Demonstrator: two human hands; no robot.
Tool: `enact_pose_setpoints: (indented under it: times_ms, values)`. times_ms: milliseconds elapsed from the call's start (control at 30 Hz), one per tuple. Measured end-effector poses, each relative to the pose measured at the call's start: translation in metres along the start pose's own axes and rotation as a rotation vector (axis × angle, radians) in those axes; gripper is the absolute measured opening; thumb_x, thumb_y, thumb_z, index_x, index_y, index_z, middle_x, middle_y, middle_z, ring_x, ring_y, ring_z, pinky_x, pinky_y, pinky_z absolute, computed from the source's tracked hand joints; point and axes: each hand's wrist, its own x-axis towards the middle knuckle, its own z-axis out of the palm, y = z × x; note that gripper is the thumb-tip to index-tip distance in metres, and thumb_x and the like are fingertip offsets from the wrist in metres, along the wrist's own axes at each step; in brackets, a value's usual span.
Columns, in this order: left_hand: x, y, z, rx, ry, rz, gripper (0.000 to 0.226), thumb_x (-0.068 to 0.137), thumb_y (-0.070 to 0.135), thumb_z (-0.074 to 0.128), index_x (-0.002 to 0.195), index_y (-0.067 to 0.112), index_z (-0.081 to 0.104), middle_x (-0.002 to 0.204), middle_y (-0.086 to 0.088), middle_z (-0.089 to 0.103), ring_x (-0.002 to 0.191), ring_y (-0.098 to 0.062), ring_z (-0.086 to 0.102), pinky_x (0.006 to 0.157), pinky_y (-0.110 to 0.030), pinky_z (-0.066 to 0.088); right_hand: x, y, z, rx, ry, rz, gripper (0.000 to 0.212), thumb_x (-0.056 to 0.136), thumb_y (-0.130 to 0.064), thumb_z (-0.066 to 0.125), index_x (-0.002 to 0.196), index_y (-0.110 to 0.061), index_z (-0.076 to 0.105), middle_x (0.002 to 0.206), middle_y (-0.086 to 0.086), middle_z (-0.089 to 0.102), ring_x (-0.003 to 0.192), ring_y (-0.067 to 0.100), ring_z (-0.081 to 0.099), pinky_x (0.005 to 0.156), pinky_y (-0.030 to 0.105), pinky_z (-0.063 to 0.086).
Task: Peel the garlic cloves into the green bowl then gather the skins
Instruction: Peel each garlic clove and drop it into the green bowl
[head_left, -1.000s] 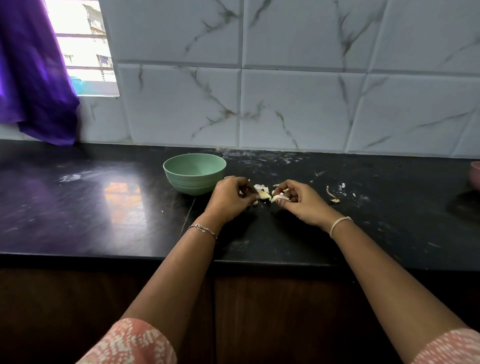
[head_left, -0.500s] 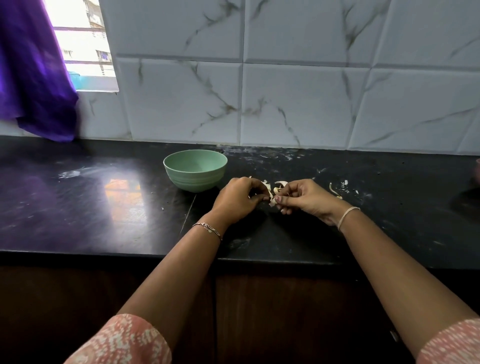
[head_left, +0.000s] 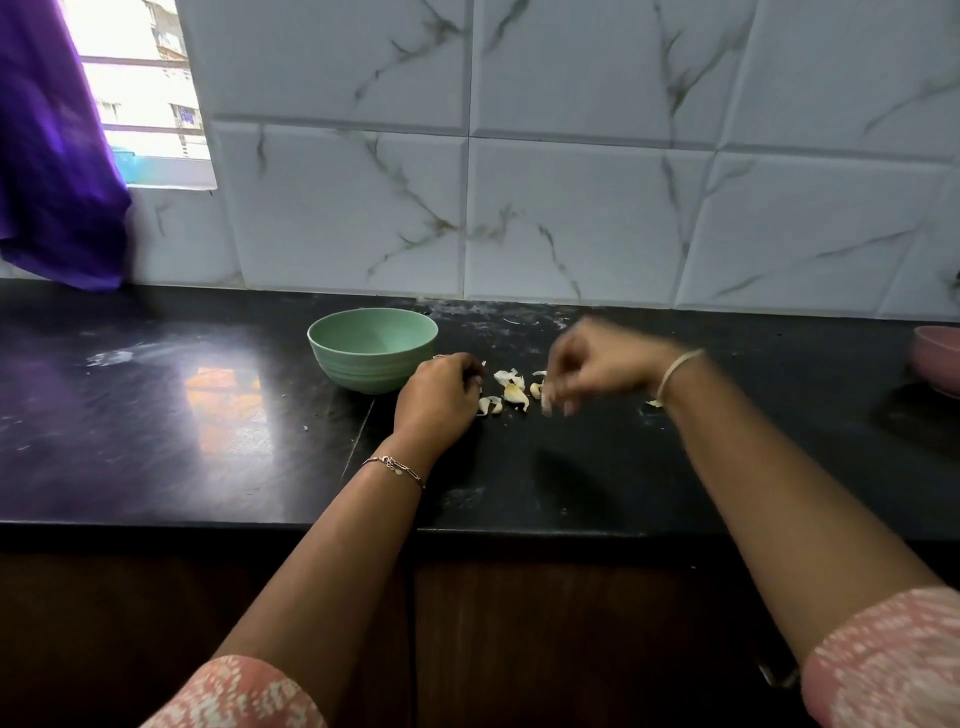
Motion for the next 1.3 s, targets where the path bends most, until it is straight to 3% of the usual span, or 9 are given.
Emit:
enact_pose_setpoints:
  times_ms: [200, 400, 533, 733, 833, 967, 1100, 1200, 1300]
  values:
    - [-0.003, 0.004, -0.002, 0.037, 0.044, 0.045, 0.019, 0.091, 0.020, 0.055, 0.105, 0.020, 0.069, 0.104, -0.001, 0.066, 0.101, -0.020, 0.058, 0.080, -0.035, 0.049, 0.004, 0.004, 0.001, -0.004, -0.005, 0.023, 0.012, 0.086, -0.004, 0.069, 0.092, 0.006, 0.066, 0.068, 0.000, 0.072, 0.060, 0.006, 0.067, 0.060, 0.017, 0.055]
    - [-0.002, 0.003, -0.012, 0.273, 0.435, 0.076, 0.025, 0.088, 0.020, 0.059, 0.112, 0.016, 0.064, 0.111, -0.010, 0.065, 0.111, -0.033, 0.051, 0.092, -0.044, 0.037, 0.009, 0.020, 0.019, 0.036, 0.000, 0.016, 0.004, 0.087, -0.002, 0.068, 0.087, 0.001, 0.065, 0.076, 0.007, 0.072, 0.068, 0.020, 0.066, 0.060, 0.021, 0.056]
    - [-0.002, -0.003, -0.013, 0.460, 0.254, -0.062, 0.041, 0.091, 0.028, 0.057, 0.130, 0.019, 0.050, 0.130, -0.009, 0.054, 0.126, -0.028, 0.043, 0.107, -0.043, 0.023, 0.008, 0.016, 0.012, -0.020, -0.028, 0.022, 0.008, 0.086, -0.005, 0.069, 0.087, 0.002, 0.066, 0.078, 0.011, 0.071, 0.069, 0.020, 0.065, 0.062, 0.021, 0.057]
    - [-0.004, 0.002, -0.018, 0.548, 0.259, -0.091, 0.047, 0.084, 0.006, 0.055, 0.128, 0.021, 0.053, 0.127, -0.005, 0.055, 0.117, -0.027, 0.049, 0.094, -0.043, 0.030, 0.003, 0.010, 0.011, 0.060, 0.083, 0.000, 0.007, 0.088, -0.002, 0.066, 0.082, -0.001, 0.064, 0.073, 0.007, 0.070, 0.061, 0.014, 0.065, 0.057, 0.021, 0.054]
    - [-0.005, 0.004, -0.017, 0.563, 0.303, -0.022, 0.042, 0.081, 0.010, 0.061, 0.122, 0.022, 0.060, 0.125, -0.007, 0.058, 0.112, -0.029, 0.052, 0.092, -0.044, 0.033, 0.004, 0.019, 0.024, -0.067, -0.043, 0.097, 0.007, 0.088, -0.004, 0.067, 0.083, -0.001, 0.063, 0.067, 0.005, 0.067, 0.054, 0.008, 0.065, 0.053, 0.017, 0.051]
    - [-0.004, 0.009, -0.008, 0.424, 0.433, 0.292, 0.039, 0.068, 0.012, 0.071, 0.106, 0.016, 0.069, 0.108, -0.011, 0.063, 0.097, -0.034, 0.058, 0.086, -0.043, 0.037, -0.001, 0.003, -0.009, 0.059, 0.096, 0.025, 0.011, 0.087, -0.007, 0.067, 0.091, 0.003, 0.066, 0.068, 0.005, 0.068, 0.058, 0.008, 0.064, 0.056, 0.018, 0.054]
    - [-0.008, 0.020, 0.007, 0.070, 0.053, 0.367, 0.044, 0.086, 0.012, 0.056, 0.130, 0.009, 0.054, 0.125, -0.013, 0.054, 0.116, -0.032, 0.051, 0.099, -0.043, 0.043, 0.003, 0.021, 0.010, 0.018, 0.113, 0.079, 0.009, 0.090, -0.006, 0.066, 0.082, -0.001, 0.064, 0.075, 0.013, 0.071, 0.055, 0.012, 0.063, 0.055, 0.025, 0.051]
    - [-0.006, 0.016, 0.021, 0.228, -0.274, 0.127, 0.073, 0.096, 0.036, 0.048, 0.152, 0.003, 0.014, 0.157, -0.019, 0.018, 0.145, -0.034, 0.018, 0.119, -0.040, 0.016, 0.010, 0.030, 0.014, -0.108, 0.032, 0.156, 0.011, 0.090, -0.009, 0.066, 0.082, -0.003, 0.064, 0.065, 0.001, 0.069, 0.051, 0.009, 0.061, 0.050, 0.019, 0.049]
    - [-0.001, 0.010, 0.027, 0.356, -0.409, -0.066, 0.089, 0.096, 0.058, 0.034, 0.151, -0.002, -0.001, 0.159, -0.023, 0.001, 0.148, -0.036, 0.002, 0.120, -0.043, 0.005, 0.007, 0.019, -0.007, -0.061, 0.148, 0.101, 0.009, 0.090, -0.010, 0.066, 0.082, -0.007, 0.065, 0.066, 0.000, 0.069, 0.054, 0.008, 0.061, 0.052, 0.019, 0.050]
